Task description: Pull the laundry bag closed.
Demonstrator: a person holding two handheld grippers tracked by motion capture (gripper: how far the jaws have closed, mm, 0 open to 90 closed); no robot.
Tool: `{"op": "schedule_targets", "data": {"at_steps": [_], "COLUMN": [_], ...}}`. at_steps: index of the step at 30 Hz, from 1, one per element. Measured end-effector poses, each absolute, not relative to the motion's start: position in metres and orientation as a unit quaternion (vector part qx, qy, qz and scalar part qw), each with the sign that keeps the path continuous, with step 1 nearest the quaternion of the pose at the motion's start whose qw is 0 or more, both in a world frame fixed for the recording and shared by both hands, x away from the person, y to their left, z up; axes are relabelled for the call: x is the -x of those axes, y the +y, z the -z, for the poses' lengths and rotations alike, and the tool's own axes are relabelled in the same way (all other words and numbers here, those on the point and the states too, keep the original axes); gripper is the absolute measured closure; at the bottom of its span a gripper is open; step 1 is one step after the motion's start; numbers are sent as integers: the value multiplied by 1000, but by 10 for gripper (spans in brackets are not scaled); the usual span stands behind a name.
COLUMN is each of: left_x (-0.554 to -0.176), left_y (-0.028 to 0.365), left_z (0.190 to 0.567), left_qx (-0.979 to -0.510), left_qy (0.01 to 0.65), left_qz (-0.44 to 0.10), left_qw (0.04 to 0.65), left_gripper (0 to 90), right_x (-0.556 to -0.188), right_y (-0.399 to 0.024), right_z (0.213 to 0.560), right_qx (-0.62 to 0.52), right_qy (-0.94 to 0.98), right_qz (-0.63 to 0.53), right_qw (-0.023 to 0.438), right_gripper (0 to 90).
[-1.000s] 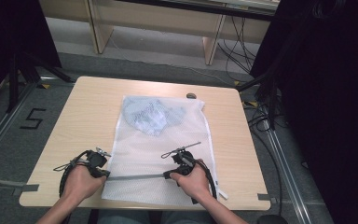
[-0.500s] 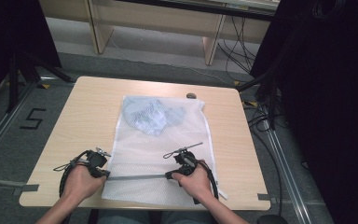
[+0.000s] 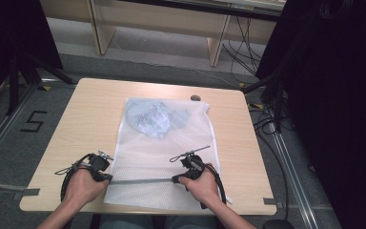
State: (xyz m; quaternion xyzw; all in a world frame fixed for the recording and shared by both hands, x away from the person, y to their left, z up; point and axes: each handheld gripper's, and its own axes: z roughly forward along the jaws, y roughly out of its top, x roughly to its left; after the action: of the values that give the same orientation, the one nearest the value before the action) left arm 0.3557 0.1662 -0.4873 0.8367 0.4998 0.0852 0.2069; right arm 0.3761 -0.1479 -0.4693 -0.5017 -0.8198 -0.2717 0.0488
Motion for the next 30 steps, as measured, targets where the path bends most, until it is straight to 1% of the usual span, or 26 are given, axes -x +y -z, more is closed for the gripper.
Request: {"op": "schedule_targets", "data": {"at_steps": [11, 18, 19, 25, 30], "left_x": [-356, -356, -356, -356, -356], "left_y": [166, 166, 166, 166, 166], "left_z": [487, 487, 487, 487, 487], "left_qx": [-837, -837, -837, -837, -839], "left_qy": [499, 499, 499, 499, 497], "left_qz": [-85, -86, -86, -86, -85], "left_qw": [207, 206, 207, 206, 205], "left_gripper": [900, 900, 900, 900, 900], "right_x": [-376, -375, -375, -377, -377], "right_y": [-156, -158, -159, -162, -163], "right_z": [469, 468, 469, 470, 469], "right_qx": [506, 511, 511, 499, 514], "right_qy": [-820, -816, -817, -823, -815], "right_qz": [265, 266, 263, 270, 264], "right_qw": [42, 50, 40, 42, 42], "right_gripper": [870, 871, 871, 871, 871]}}
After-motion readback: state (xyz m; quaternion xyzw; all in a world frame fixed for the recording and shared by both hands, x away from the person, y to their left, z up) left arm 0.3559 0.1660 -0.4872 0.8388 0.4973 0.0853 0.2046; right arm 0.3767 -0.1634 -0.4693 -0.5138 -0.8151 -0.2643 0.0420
